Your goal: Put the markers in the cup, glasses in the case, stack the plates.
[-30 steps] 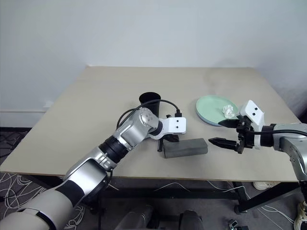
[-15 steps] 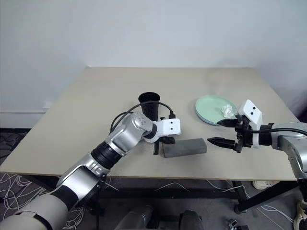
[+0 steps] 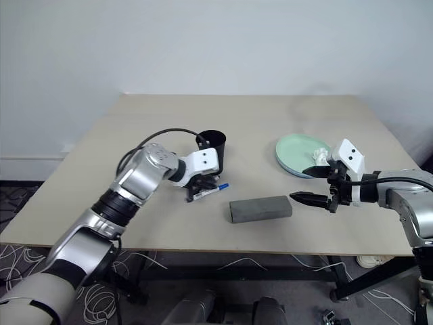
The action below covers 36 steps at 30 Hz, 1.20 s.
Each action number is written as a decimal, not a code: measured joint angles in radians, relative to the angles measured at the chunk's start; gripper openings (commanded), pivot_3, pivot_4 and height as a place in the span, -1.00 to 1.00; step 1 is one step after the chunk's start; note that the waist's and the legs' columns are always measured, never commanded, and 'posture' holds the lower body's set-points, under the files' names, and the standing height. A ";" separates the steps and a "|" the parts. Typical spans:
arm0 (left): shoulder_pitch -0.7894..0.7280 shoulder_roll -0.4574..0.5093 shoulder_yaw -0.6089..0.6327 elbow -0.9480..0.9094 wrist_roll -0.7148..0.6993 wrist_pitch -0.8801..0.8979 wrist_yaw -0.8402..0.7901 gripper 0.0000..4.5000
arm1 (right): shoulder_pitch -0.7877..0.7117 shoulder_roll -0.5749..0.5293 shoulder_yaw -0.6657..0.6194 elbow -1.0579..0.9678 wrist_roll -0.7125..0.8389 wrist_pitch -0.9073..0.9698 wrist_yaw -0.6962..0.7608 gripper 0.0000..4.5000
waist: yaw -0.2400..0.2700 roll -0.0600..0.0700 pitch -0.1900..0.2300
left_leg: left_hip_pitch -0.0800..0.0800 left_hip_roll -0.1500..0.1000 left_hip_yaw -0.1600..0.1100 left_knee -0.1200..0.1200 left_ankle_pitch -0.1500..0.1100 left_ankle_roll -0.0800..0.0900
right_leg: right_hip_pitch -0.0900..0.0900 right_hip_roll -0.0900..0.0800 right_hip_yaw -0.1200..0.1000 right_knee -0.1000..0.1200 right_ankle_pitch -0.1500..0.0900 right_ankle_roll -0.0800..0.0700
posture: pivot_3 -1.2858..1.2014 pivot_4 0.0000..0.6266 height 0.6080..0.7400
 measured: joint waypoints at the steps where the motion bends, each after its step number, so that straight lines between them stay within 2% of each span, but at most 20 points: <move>1: -0.007 0.007 0.012 0.015 -0.004 0.000 -0.003 -0.14 | 0.000 0.000 0.000 0.002 -0.001 0.000 0.000 1.00 | 0.000 0.000 0.000 | 0.000 0.000 0.000 0.000 0.000 0.000 | 0.000 0.000 0.000 0.000 0.000 0.000 | 0.03 -1.00 0.27; 7: -0.027 -0.004 0.026 0.114 -0.023 -0.072 -0.003 0.80 | -0.001 0.003 0.001 0.003 -0.004 -0.004 0.000 1.00 | 0.001 0.000 0.000 | 0.000 -0.001 0.000 0.001 0.000 0.000 | 0.001 -0.001 0.000 -0.001 0.000 0.000 | 0.03 -1.00 0.27; 36: -0.067 -0.102 0.023 0.189 -0.066 -0.077 -0.043 0.80 | 0.026 0.008 0.000 -0.012 -0.003 -0.002 -0.009 1.00 | 0.001 0.000 0.000 | 0.000 -0.001 0.000 0.001 0.000 0.000 | 0.001 -0.002 0.000 -0.001 0.000 0.001 | 0.03 -1.00 0.27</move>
